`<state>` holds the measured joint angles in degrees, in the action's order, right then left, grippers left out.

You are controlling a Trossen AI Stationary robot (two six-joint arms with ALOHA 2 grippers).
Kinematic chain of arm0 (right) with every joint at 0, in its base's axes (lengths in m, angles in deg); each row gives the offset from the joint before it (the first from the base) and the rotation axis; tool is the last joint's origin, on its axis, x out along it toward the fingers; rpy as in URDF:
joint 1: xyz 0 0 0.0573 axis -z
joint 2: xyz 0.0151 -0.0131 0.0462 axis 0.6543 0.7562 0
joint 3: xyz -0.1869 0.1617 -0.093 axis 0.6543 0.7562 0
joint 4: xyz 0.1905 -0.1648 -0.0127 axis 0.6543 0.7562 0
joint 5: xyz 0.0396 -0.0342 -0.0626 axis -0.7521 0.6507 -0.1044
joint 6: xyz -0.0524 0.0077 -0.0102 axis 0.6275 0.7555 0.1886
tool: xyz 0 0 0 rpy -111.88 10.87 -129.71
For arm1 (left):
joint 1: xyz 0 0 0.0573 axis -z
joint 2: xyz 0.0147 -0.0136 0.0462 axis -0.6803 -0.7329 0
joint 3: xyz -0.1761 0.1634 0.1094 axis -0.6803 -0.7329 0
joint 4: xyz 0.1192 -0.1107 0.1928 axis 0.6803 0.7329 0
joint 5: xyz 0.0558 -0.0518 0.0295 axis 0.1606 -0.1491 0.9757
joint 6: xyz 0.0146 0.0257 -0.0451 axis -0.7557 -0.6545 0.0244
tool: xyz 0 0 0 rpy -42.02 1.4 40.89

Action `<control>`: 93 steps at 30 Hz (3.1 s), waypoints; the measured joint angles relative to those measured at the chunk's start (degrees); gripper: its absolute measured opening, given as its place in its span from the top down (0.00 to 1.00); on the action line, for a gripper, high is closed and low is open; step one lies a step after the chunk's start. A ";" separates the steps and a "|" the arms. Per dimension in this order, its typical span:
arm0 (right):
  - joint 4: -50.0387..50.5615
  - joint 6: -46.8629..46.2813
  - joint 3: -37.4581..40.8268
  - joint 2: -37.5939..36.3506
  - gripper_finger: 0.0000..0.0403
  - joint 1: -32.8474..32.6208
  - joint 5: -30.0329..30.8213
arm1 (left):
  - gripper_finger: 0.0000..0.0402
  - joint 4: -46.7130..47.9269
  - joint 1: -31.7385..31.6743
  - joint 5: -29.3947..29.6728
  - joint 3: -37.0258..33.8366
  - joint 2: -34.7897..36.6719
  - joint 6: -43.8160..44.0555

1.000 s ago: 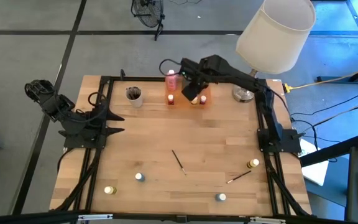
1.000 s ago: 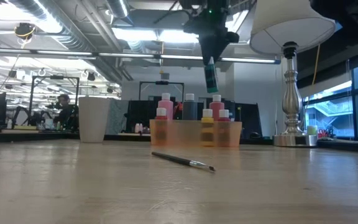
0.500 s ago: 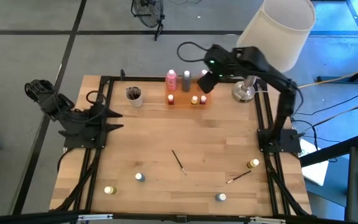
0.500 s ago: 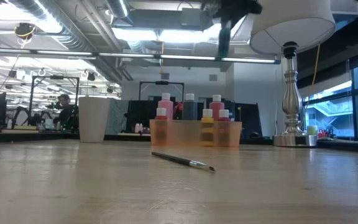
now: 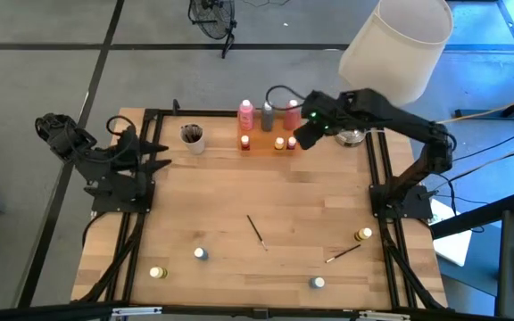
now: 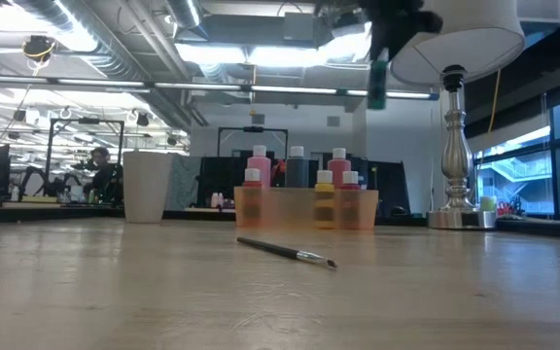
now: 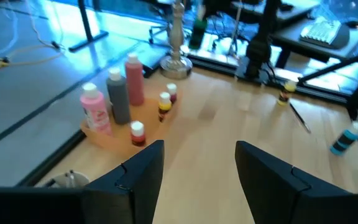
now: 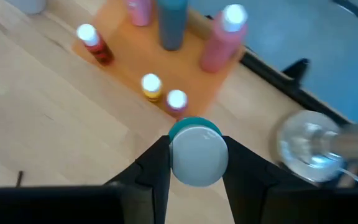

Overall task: Pick & Place Paint Supplies
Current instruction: Put the green paint bottle into the orange bin

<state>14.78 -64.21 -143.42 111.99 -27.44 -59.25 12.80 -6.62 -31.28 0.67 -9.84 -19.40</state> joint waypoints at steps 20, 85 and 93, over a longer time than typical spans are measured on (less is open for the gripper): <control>-29.83 -1.94 20.98 0.00 0.71 12.43 -6.97 | 0.52 -0.02 -0.02 3.72 0.00 1.36 -4.94; -41.27 2.04 30.18 12.13 0.71 17.70 -12.74 | 0.52 -0.04 -0.01 4.22 0.00 1.36 -1.98; -41.30 0.95 30.18 12.13 0.63 17.73 -13.60 | 0.52 -0.04 -0.02 4.20 0.00 1.36 -2.52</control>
<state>-26.51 -63.26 -113.23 124.12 -9.71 -72.84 12.77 -6.64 -27.08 0.67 -8.48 -21.92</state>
